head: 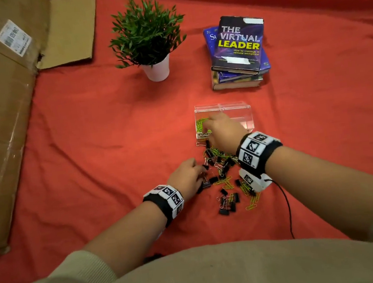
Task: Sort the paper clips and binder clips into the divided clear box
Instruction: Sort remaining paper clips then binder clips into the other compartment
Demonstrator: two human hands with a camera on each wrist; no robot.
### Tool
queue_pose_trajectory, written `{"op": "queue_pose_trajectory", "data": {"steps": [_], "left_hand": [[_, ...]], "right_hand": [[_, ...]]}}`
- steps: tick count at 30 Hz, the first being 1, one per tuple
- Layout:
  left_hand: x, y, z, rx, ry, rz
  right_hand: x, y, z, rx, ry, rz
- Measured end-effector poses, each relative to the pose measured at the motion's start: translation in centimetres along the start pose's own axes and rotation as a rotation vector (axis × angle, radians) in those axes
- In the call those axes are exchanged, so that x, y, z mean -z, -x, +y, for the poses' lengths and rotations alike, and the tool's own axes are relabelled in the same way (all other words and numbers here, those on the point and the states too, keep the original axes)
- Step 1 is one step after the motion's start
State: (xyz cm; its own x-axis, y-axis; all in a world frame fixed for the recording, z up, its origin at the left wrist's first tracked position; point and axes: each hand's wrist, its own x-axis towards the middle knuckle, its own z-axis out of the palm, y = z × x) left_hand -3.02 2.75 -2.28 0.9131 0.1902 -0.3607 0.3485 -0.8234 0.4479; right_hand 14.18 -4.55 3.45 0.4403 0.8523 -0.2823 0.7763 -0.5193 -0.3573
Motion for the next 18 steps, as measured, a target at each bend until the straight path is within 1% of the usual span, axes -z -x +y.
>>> {"op": "queue_pose_trajectory", "data": {"steps": [2, 4, 5, 6, 9, 11, 14, 18], "left_hand": [[0.0, -0.1, 0.1, -0.048, -0.031, 0.013], [0.0, -0.2, 0.1, -0.072, -0.076, 0.020], [0.1, -0.3, 0.1, -0.077, -0.102, 0.016], [0.1, -0.4, 0.0, -0.083, -0.125, 0.009], [0.4, -0.2, -0.5, -0.104, -0.155, -0.011], [0.7, 0.1, -0.8, -0.093, -0.134, -0.033], [1.0, 0.1, -0.8, -0.050, -0.075, -0.026], [0.8, -0.4, 0.2, -0.013, -0.118, -0.013]], "right_hand": [[-1.6, 2.3, 0.2, 0.036, 0.016, -0.122], [-3.4, 4.3, 1.0, 0.028, 0.055, -0.276], [-4.1, 5.0, 1.5, 0.009, 0.064, -0.312], [-4.6, 5.5, 2.1, -0.011, 0.056, -0.311], [-5.0, 6.2, 3.7, -0.091, -0.016, -0.215], [-4.7, 6.4, 4.6, -0.138, -0.042, -0.163], [-4.6, 6.8, 4.6, -0.124, -0.054, -0.091], [-5.7, 6.6, 2.8, -0.089, -0.013, -0.151]]}}
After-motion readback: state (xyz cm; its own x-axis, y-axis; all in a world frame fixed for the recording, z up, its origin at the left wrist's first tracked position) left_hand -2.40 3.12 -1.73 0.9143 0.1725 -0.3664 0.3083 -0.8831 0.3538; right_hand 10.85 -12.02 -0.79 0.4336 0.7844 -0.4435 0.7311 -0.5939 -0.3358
